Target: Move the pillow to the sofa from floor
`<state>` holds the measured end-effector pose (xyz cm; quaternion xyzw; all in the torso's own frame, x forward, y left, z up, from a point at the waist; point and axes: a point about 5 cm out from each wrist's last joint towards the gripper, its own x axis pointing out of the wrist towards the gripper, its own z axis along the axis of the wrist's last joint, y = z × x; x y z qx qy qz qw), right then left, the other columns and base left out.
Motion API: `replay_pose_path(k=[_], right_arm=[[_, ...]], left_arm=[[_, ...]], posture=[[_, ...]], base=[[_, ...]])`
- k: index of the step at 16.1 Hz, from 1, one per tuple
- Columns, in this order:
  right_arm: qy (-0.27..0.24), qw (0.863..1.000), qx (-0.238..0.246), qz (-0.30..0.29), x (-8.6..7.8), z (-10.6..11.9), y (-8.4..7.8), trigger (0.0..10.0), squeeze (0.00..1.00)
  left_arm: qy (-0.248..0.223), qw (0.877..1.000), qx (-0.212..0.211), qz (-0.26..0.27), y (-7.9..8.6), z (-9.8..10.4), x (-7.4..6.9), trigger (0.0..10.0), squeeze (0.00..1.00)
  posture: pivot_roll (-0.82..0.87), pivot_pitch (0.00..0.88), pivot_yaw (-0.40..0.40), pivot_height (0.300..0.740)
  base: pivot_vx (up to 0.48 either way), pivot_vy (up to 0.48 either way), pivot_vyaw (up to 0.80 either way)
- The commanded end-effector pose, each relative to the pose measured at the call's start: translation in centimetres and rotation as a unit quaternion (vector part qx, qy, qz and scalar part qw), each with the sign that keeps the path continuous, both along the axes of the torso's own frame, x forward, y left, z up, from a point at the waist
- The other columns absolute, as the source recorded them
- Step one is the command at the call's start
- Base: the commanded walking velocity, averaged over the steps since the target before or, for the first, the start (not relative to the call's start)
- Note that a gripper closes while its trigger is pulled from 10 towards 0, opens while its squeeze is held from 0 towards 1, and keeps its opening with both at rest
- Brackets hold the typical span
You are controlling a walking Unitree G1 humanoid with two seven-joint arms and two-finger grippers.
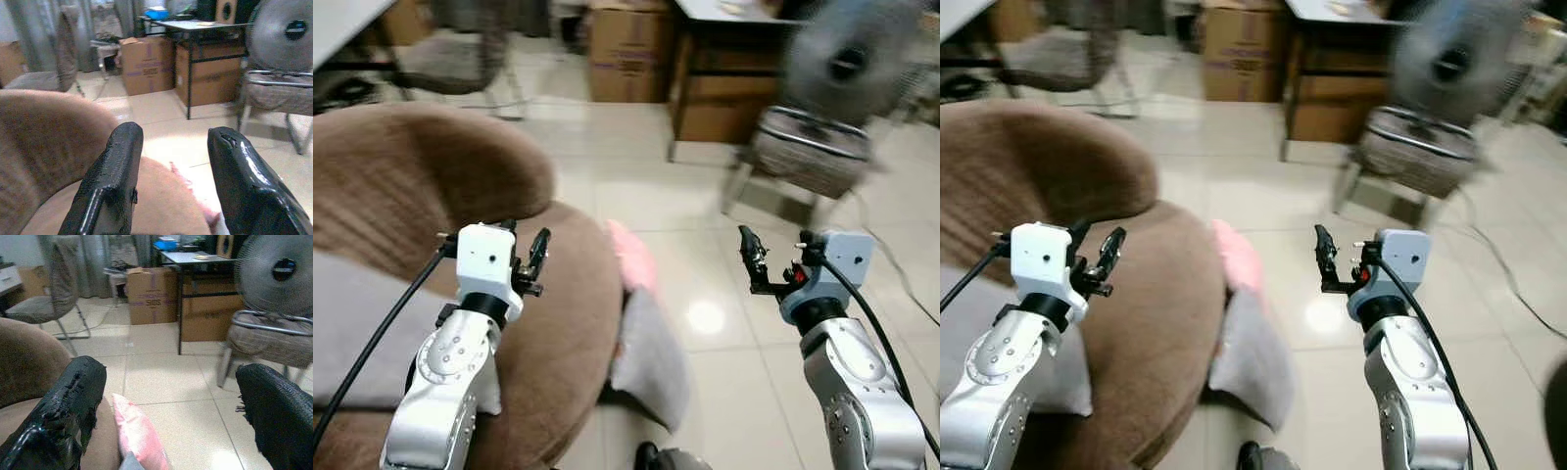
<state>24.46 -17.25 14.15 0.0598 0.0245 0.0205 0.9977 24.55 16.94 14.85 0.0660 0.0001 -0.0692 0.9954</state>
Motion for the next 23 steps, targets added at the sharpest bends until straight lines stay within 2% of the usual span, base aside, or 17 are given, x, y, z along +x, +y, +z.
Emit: replay_pose_path(k=[1, 4, 8, 12, 14, 16, 19, 23], right_arm=[[0.0, 1.0, 0.006, 0.001, -0.1, 0.3, 0.0, 10.0, 0.0], [0.04, 0.999, 0.021, 0.015, -0.3, -0.9, 0.5, 10.0, 0.0], [0.047, 0.999, 0.022, 0.011, -0.2, -1.0, 0.7, 10.0, 0.0], [0.047, 0.999, 0.008, 0.011, 0.0, -0.9, 0.6, 10.0, 0.0], [0.047, 0.998, -0.018, 0.024, 0.3, -1.0, 0.6, 10.0, 0.0], [0.048, 0.998, -0.029, 0.04, 0.7, -1.0, 0.8, 10.0, 0.0], [0.043, 0.998, -0.028, 0.042, 1.0, -0.8, 0.5, 10.0, 0.0], [0.035, 0.997, -0.051, 0.045, 1.9, -0.6, -0.2, 10.0, 0.0]], left_arm=[[-0.003, 1.0, 0.004, -0.009, -0.1, 0.0, -0.1, 10.0, 0.0], [-0.006, 1.0, 0.007, -0.011, -0.2, 0.1, -0.1, 10.0, 0.0], [-0.006, 1.0, 0.013, -0.009, 0.0, 0.2, 0.1, 10.0, 0.0], [-0.007, 1.0, 0.001, 0.01, 0.3, 0.2, 0.5, 10.0, 0.0], [-0.013, 0.999, 0.025, 0.017, 0.3, 0.2, 0.9, 10.0, 0.0], [-0.024, 0.999, 0.019, 0.02, 0.5, 0.3, 1.3, 10.0, 0.0], [-0.031, 0.999, 0.007, 0.027, 0.7, 0.6, 1.4, 10.0, 0.0], [-0.03, 0.999, 0.011, 0.035, 1.0, 0.3, 1.6, 10.0, 0.0]], posture=[[0.06, 0.0, -0.05, 0.74], [0.06, 0.0, -0.049, 0.74], [0.06, 0.0, -0.046, 0.74], [0.05, 0.0, -0.04, 0.74], [0.05, 0.0, -0.045, 0.74], [0.05, 0.0, -0.051, 0.74], [0.05, 0.0, -0.053, 0.74], [0.05, 0.0, -0.053, 0.74]], base=[[0.0, 0.0, -0.59], [0.0, -0.392, 0.0], [0.0, -0.48, 0.0], [0.0, 0.0, 0.0], [0.0, 0.0, 0.0], [0.0, 0.0, 0.0], [0.291, 0.0, 0.0], [0.359, 0.0, 0.0]])
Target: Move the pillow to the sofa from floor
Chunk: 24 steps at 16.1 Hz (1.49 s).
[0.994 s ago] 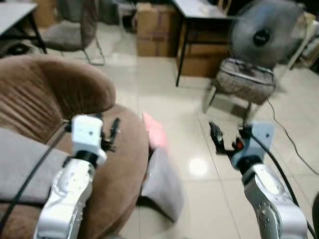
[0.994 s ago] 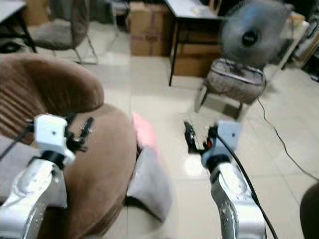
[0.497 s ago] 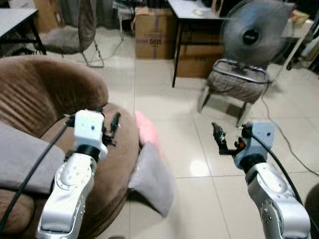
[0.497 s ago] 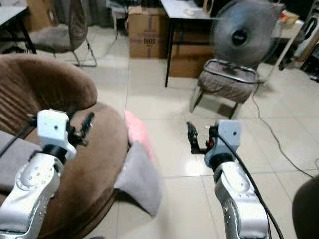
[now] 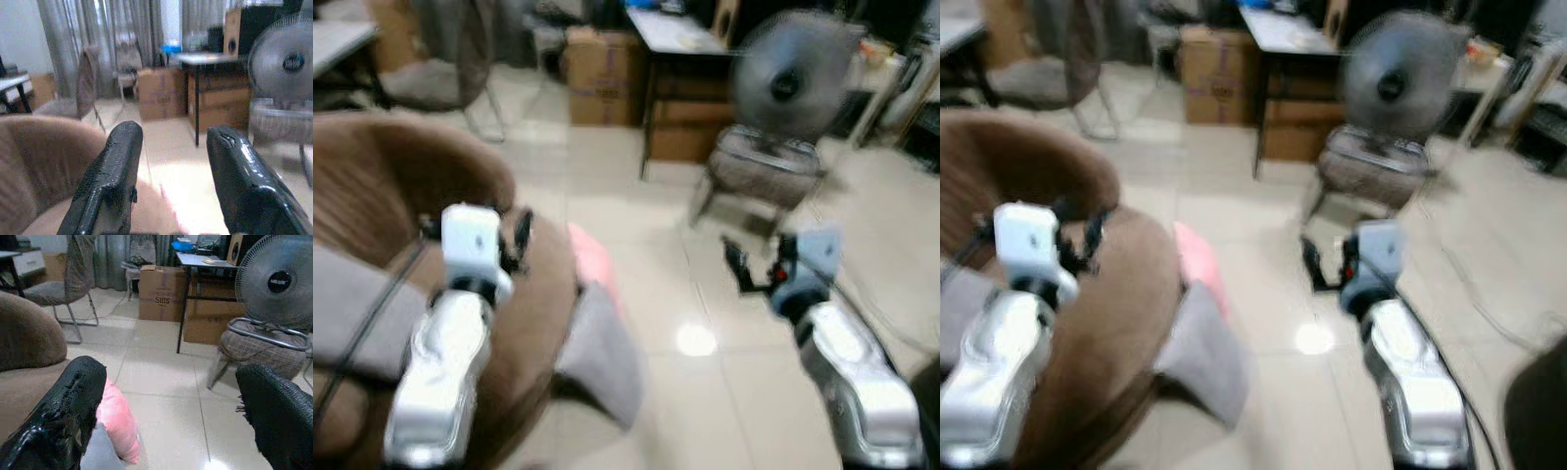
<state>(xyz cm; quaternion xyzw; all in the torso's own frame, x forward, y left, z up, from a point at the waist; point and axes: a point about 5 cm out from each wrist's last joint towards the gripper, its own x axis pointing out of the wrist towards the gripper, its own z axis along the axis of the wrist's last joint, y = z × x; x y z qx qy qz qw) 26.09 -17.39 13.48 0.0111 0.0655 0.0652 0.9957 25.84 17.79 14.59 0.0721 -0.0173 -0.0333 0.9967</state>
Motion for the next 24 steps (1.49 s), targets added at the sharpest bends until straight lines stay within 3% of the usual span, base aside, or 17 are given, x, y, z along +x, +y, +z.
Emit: replay_pose_path(k=[1, 3, 8, 14, 17, 24], right_arm=[[-0.005, 1.0, -0.003, -0.001, 0.4, 0.3, -0.2, 10.0, 0.0], [-0.007, 1.0, -0.003, 0.0, 0.2, 0.4, -0.3, 10.0, 0.0], [-0.005, 1.0, -0.005, 0.018, 0.0, 0.0, 0.7, 10.0, 0.0], [-0.006, 1.0, -0.004, 0.013, -0.1, -0.1, 0.6, 10.0, 0.0], [-0.005, 1.0, -0.005, 0.016, -0.1, -0.1, 0.6, 10.0, 0.0], [-0.014, 1.0, 0.01, -0.001, -0.3, -0.5, 0.2, 10.0, 0.0]], left_arm=[[-0.009, 1.0, 0.006, 0.0, 0.1, 0.5, 0.3, 10.0, 0.0], [-0.005, 1.0, 0.007, -0.01, -0.2, 0.4, 0.3, 10.0, 0.0], [-0.006, 1.0, 0.013, -0.012, -0.2, 0.4, 0.3, 10.0, 0.0], [-0.006, 1.0, 0.018, -0.013, -0.1, 0.5, 0.4, 10.0, 0.0], [-0.002, 1.0, 0.012, -0.004, 0.0, 0.2, 0.5, 10.0, 0.0], [0.0, 0.999, 0.048, -0.001, 0.2, -0.5, 0.6, 10.0, 0.0]], posture=[[0.03, 0.0, -0.048, 0.74], [0.03, 0.0, -0.044, 0.74], [0.03, 0.0, -0.041, 0.74], [0.04, 0.0, -0.038, 0.74], [0.03, 0.0, -0.036, 0.74], [0.04, 0.0, -0.048, 0.681]], base=[[0.364, 0.0, 0.0], [0.366, 0.0, -0.8], [0.364, 0.0, 0.0], [0.345, 0.0, 0.0], [0.0, 0.0, 0.0], [0.0, 0.0, 0.0]])
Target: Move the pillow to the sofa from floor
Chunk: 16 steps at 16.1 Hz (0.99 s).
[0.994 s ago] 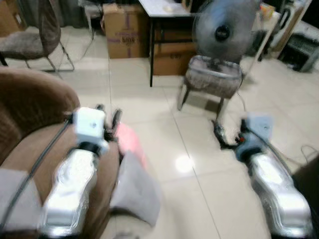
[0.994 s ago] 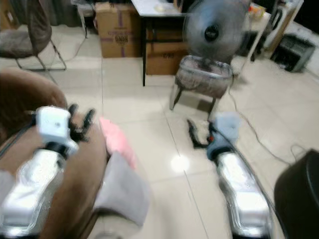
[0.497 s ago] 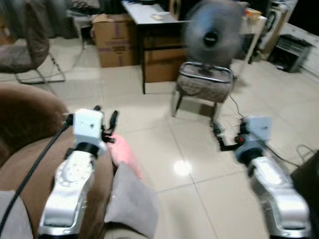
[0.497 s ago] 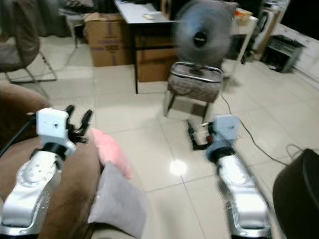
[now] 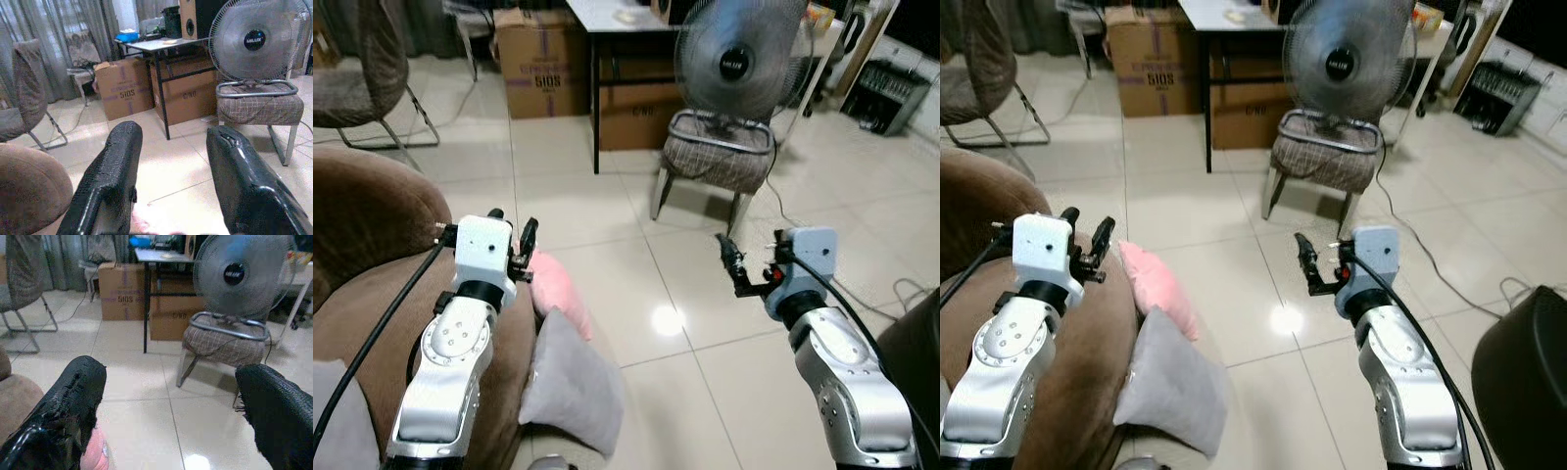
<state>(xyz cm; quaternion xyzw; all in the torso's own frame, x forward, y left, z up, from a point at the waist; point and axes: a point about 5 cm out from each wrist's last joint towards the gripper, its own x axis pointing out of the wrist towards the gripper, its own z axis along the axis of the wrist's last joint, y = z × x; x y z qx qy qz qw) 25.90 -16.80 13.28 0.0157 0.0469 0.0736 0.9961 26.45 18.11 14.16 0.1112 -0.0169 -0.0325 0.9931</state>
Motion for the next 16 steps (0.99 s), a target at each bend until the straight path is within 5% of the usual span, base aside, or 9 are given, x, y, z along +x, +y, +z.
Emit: replay_pose_path(k=[1, 6, 10, 11, 13, 16], right_arm=[[0.006, 1.0, 0.005, -0.009, -0.2, -0.43, -0.46, 10.0, 0.0], [0.015, 1.0, -0.001, -0.008, -0.73, -1.32, -0.39, 10.0, 0.0], [0.013, 1.0, -0.002, -0.01, -0.73, -1.36, -0.46, 10.0, 0.0], [0.012, 1.0, -0.002, -0.01, -0.72, -1.34, -0.44, 10.0, 0.0], [0.011, 1.0, -0.002, -0.008, -0.68, -1.35, -0.4, 10.0, 0.0], [0.01, 1.0, -0.003, -0.006, -0.65, -1.36, -0.35, 10.0, 0.0]], left_arm=[[-0.002, 1.0, 0.004, 0.001, 0.0, -0.09, 0.06, 10.0, 0.0], [-0.014, 1.0, -0.013, -0.005, -0.67, 0.05, 0.01, 10.0, 0.0], [0.0, 0.999, -0.041, -0.009, -0.64, -0.03, 0.12, 10.0, 0.0], [0.007, 0.998, -0.053, -0.017, -0.71, -0.05, 0.16, 10.0, 0.4], [0.013, 0.998, -0.055, -0.03, -0.9, -0.12, 0.13, 10.0, 1.0], [0.012, 0.998, -0.048, -0.026, -0.89, -0.17, 0.1, 10.0, 1.0]], posture=[[0.04, 0.0, -0.048, 0.671], [0.04, 0.0, -0.047, 0.621], [0.04, 0.0, -0.043, 0.621], [0.04, 0.0, -0.043, 0.621], [0.04, 0.0, -0.043, 0.621], [0.04, 0.0, -0.043, 0.621]], base=[[0.0, 0.0, 0.0], [0.0, 0.0, 0.0], [0.064, 0.0, 0.0], [0.27, 0.0, 0.0], [0.264, 0.0, 0.0], [0.261, 0.0, 0.0]])
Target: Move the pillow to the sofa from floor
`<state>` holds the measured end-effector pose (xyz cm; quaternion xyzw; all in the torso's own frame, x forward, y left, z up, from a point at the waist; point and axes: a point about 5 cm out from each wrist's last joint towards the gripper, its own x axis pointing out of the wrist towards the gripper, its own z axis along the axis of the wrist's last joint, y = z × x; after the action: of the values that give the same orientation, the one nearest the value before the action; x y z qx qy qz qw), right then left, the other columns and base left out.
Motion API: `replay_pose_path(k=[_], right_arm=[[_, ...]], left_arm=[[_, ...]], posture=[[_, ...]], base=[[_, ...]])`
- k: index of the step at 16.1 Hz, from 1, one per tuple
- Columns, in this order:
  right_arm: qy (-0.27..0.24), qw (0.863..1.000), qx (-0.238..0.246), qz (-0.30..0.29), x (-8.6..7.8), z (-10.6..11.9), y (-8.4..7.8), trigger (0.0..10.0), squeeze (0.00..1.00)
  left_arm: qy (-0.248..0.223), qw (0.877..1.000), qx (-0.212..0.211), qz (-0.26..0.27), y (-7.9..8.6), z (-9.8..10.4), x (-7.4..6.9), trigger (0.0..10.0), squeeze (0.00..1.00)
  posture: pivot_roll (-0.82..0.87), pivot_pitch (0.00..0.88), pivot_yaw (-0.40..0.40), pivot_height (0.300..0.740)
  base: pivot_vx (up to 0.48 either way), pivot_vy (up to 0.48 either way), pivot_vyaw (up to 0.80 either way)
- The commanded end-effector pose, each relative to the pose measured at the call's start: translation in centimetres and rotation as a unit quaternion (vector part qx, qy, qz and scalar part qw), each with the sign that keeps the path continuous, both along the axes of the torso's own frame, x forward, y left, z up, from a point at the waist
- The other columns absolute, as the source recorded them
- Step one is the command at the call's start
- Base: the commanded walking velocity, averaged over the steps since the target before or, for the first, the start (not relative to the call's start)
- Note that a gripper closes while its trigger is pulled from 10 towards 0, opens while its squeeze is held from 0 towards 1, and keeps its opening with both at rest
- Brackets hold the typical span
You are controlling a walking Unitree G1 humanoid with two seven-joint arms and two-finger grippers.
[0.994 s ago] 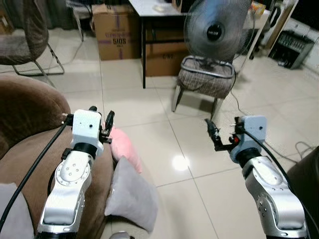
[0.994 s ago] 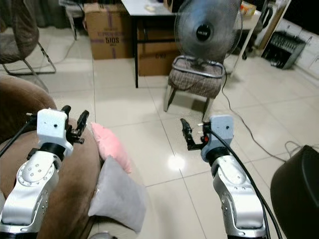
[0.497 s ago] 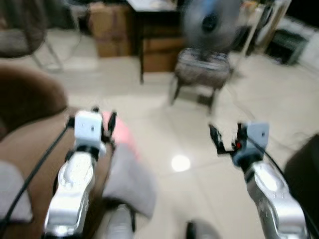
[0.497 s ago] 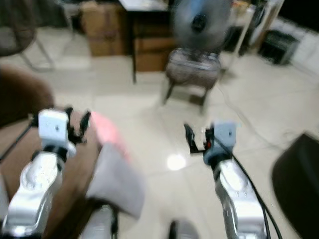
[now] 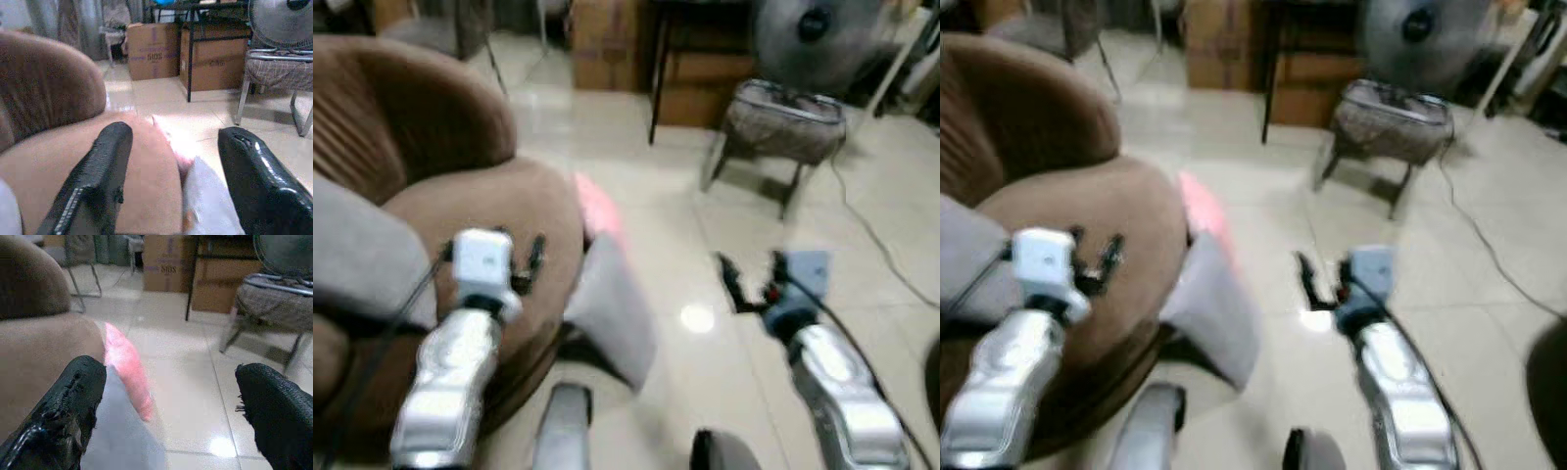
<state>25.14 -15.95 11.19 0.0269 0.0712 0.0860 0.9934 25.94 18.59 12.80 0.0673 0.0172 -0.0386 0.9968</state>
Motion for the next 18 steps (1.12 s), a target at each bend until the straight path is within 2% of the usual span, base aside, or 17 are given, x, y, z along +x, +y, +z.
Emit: replay_pose_path(k=[1, 5, 8, 16, 18], right_arm=[[-0.015, 1.0, -0.014, -0.017, 0.13, 0.73, -1.19, 10.0, 0.0], [-0.017, 1.0, -0.017, -0.019, 0.18, 0.71, -1.26, 10.0, 0.0], [-0.01, 1.0, -0.017, -0.021, 0.14, 0.57, -1.35, 10.0, 0.0], [-0.01, 1.0, -0.019, -0.021, 0.15, 0.54, -1.46, 10.0, 0.0], [-0.009, 1.0, -0.019, -0.019, 0.12, 0.48, -1.43, 10.0, 0.0]], left_arm=[[-0.024, 0.999, -0.005, -0.022, -1.3, 1.15, 0.62, 10.0, 1.0], [-0.03, 0.999, 0.009, -0.026, -1.1, 1.16, 0.57, 10.0, 1.0], [-0.029, 0.999, 0.009, -0.028, -1.19, 1.09, 0.56, 10.0, 1.0], [-0.029, 0.999, 0.01, -0.034, -1.46, 1.11, 0.68, 10.0, 1.0], [-0.027, 0.999, 0.016, -0.023, -1.24, 1.04, 0.72, 10.0, 1.0]], posture=[[0.04, 0.0, -0.044, 0.621], [0.04, 0.0, -0.044, 0.621], [0.04, 0.0, -0.043, 0.621], [0.04, 0.0, -0.038, 0.621], [0.04, 0.0, -0.038, 0.621]], base=[[0.255, 0.0, 0.0], [0.255, 0.0, 0.0], [0.265, 0.0, -0.79], [0.263, 0.0, 0.0], [0.0, 0.0, 0.0]])
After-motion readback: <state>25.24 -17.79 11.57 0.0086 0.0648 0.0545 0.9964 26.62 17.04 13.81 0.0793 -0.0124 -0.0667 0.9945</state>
